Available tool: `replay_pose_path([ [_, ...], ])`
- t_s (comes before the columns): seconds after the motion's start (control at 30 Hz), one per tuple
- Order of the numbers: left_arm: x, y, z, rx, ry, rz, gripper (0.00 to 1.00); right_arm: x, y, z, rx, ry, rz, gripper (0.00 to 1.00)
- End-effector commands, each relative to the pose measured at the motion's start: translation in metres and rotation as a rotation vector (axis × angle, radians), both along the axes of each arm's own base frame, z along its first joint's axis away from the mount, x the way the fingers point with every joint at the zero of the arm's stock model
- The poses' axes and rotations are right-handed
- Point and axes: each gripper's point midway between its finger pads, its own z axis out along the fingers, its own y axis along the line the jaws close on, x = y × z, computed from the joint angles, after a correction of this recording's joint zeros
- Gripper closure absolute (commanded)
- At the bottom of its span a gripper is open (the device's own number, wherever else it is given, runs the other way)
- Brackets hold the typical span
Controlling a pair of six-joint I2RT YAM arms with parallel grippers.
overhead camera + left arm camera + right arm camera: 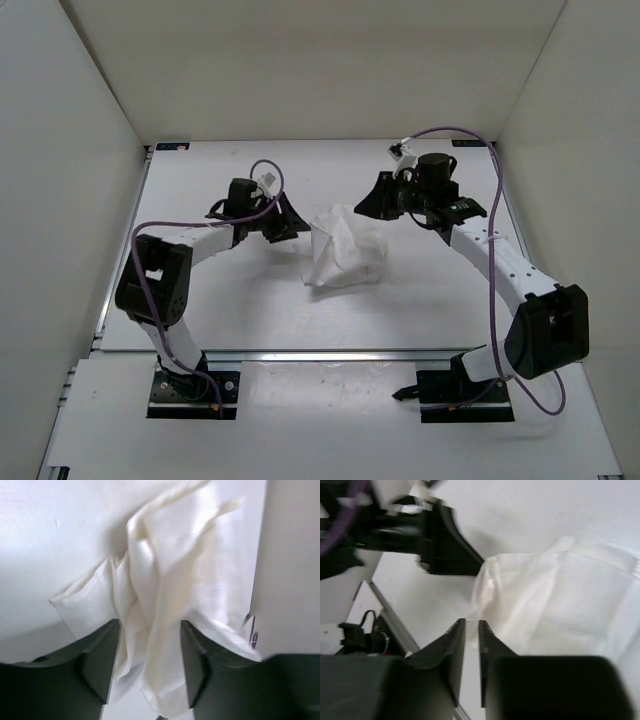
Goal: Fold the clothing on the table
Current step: Fold the skirt
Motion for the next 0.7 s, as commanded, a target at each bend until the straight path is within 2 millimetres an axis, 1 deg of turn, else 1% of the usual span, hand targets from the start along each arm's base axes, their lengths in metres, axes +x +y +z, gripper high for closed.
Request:
replay_pose_path([
  [0.0, 0.021, 0.019, 0.067, -0.038, -0.176, 0.085, 0.35, -0.009, -0.017, -0.057, -0.055, 0.153, -0.015, 0.91],
  [0.03, 0.021, 0.024, 0.068, -0.026, -0.18, 0.098, 0.33, -0.008, -0.018, -0.062, -0.065, 0.151, -0.021, 0.94],
  [0.07, 0.025, 0.031, 0.08, -0.025, -0.212, 0.127, 0.32, -0.013, -0.019, -0.073, -0.08, 0.163, -0.021, 0.99],
  [0.1, 0.027, 0.038, 0.091, -0.037, -0.231, 0.154, 0.33, -0.018, -0.018, -0.083, -0.084, 0.181, -0.018, 0.99],
  [0.13, 0.025, 0.037, 0.095, -0.052, -0.24, 0.149, 0.35, -0.017, -0.018, -0.088, -0.083, 0.179, -0.019, 1.0],
  [0.17, 0.022, 0.037, 0.107, -0.08, -0.255, 0.144, 0.36, -0.02, -0.018, -0.098, -0.081, 0.195, -0.019, 1.0],
  [0.2, 0.02, 0.033, 0.12, -0.105, -0.283, 0.132, 0.41, -0.025, -0.019, -0.11, -0.085, 0.226, -0.018, 1.0],
  [0.23, 0.017, 0.027, 0.126, -0.12, -0.295, 0.115, 0.46, -0.024, -0.019, -0.116, -0.085, 0.233, -0.021, 1.0],
  [0.27, 0.007, 0.017, 0.135, -0.135, -0.306, 0.086, 0.48, -0.027, -0.022, -0.127, -0.093, 0.262, -0.021, 1.0],
  [0.3, -0.002, 0.004, 0.139, -0.152, -0.314, 0.05, 0.52, -0.028, -0.019, -0.133, -0.088, 0.276, 0.001, 1.0],
  [0.33, -0.01, -0.011, 0.143, -0.176, -0.326, 0.013, 0.58, -0.03, -0.019, -0.143, -0.095, 0.3, 0.0, 1.0],
  [0.37, -0.017, -0.02, 0.145, -0.205, -0.326, -0.007, 0.66, -0.03, -0.015, -0.146, -0.087, 0.295, 0.015, 1.0],
  [0.4, -0.028, -0.032, 0.135, -0.219, -0.286, -0.034, 0.69, -0.033, -0.014, -0.154, -0.087, 0.312, 0.019, 1.0],
  [0.43, -0.033, -0.043, 0.132, -0.233, -0.286, -0.061, 0.76, -0.033, -0.014, -0.156, -0.073, 0.317, 0.014, 1.0],
  [0.47, -0.039, -0.048, 0.123, -0.235, -0.263, -0.071, 0.8, -0.031, -0.012, -0.157, -0.067, 0.303, 0.019, 1.0],
  [0.5, -0.048, -0.056, 0.109, -0.229, -0.222, -0.097, 0.85, -0.033, -0.012, -0.163, -0.062, 0.322, 0.016, 1.0],
  [0.53, -0.054, -0.062, 0.096, -0.218, -0.187, -0.11, 0.87, -0.04, -0.011, -0.17, -0.065, 0.349, 0.022, 1.0],
  [0.57, -0.062, -0.064, 0.081, -0.207, -0.159, -0.124, 0.91, -0.035, -0.01, -0.171, -0.055, 0.327, 0.016, 1.0],
  [0.6, -0.069, -0.065, 0.07, -0.197, -0.135, -0.127, 0.93, -0.035, -0.01, -0.171, -0.043, 0.319, 0.014, 1.0],
  [0.63, -0.08, -0.064, 0.053, -0.182, -0.093, -0.139, 0.94, -0.038, -0.011, -0.176, -0.037, 0.338, 0.018, 1.0],
  [0.67, -0.079, -0.063, 0.045, -0.171, -0.088, -0.126, 0.95, -0.04, -0.01, -0.181, -0.033, 0.346, 0.02, 0.99],
])
